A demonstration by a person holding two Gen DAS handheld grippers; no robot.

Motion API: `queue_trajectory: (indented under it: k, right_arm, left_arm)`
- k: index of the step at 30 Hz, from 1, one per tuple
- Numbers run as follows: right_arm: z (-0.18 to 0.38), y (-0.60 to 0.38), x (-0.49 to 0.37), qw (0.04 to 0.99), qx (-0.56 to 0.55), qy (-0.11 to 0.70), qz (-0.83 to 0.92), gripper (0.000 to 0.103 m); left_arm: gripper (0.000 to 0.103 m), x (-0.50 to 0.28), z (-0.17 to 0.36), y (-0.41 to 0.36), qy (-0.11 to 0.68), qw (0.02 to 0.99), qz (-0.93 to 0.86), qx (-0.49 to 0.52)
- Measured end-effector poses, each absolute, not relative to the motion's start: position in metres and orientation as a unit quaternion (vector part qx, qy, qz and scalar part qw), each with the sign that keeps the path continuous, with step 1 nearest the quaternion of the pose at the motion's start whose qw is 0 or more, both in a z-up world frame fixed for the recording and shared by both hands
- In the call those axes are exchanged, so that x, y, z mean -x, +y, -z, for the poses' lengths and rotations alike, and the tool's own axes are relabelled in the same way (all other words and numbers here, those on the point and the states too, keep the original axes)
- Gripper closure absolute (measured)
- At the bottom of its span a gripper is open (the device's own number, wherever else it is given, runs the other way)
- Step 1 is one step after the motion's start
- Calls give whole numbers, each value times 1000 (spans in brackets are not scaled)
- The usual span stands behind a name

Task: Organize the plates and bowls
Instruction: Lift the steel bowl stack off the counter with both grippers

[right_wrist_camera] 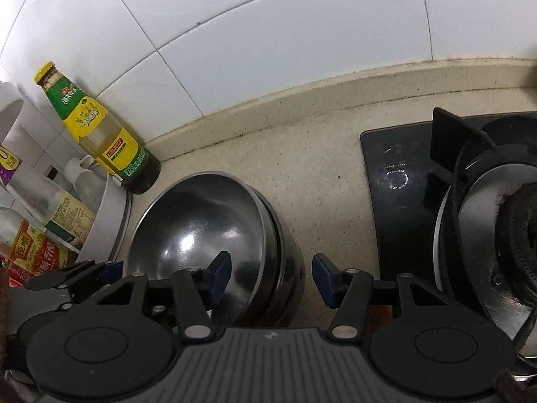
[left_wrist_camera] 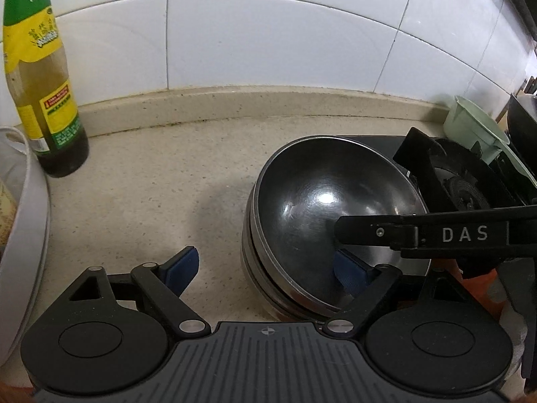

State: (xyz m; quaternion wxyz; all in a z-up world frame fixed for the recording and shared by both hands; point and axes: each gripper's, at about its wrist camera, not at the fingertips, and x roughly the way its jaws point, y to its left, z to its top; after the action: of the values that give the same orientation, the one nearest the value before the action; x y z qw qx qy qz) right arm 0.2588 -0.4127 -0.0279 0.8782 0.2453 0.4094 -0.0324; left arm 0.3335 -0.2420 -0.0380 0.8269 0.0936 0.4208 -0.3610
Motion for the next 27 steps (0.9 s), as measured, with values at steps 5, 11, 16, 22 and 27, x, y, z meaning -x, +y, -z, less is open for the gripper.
queue_trajectory:
  k: [5,11,16,22,27]
  right_arm:
    - [33,-414,-264,874,-256,412,23,54]
    - [33,-416,-267,872,-261,413,16,53]
    - [34,-418,-266,872,-263,413,12,53]
    - [36,-420,-266,871,-268,411,7,53]
    - [36,-419,-272,868,-274,414,6,50]
  left_arm:
    - [9,-333,38,-247,415,823,373,-102]
    - [8,-333,40,-252,408,821,386,-102]
    - [7,-335,42,-252,408,818,393,-97]
    - [7,-336,44,-253,404,814,407,-92]
    - [11,-336,41,-261,396,812,417,-97]
